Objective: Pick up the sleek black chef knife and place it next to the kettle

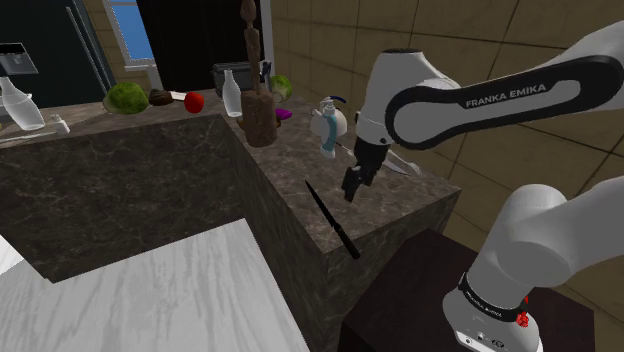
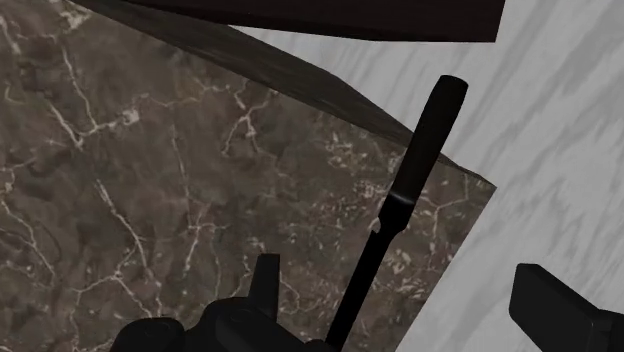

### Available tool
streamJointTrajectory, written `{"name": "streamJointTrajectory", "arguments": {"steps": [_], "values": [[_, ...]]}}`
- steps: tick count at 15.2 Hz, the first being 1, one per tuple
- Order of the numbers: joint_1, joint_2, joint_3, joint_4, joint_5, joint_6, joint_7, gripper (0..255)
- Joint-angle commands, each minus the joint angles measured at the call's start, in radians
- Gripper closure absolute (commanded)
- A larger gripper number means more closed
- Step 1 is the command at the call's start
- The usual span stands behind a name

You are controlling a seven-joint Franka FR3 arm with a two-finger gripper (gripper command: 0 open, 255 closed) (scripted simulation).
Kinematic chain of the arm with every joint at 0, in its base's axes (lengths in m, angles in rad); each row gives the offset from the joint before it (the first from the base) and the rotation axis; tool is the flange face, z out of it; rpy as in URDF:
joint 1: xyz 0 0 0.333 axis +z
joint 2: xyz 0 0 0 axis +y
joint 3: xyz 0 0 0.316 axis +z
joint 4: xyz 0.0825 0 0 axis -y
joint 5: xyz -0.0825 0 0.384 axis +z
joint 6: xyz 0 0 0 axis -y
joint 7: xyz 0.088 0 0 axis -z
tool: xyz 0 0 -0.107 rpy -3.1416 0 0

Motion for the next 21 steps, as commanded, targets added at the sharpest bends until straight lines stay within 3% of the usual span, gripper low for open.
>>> {"name": "streamJointTrajectory", "arguments": {"steps": [1,5,13,21], "values": [[0.009,0.038,0.041,-0.047,0.012,0.118,0.034,0],[0.008,0.159,0.129,-0.099,0.014,0.348,0.108,0],[-0.017,0.297,0.165,-0.124,-0.001,0.517,0.129,0],[-0.017,0.297,0.165,-0.124,-0.001,0.517,0.129,0]]}}
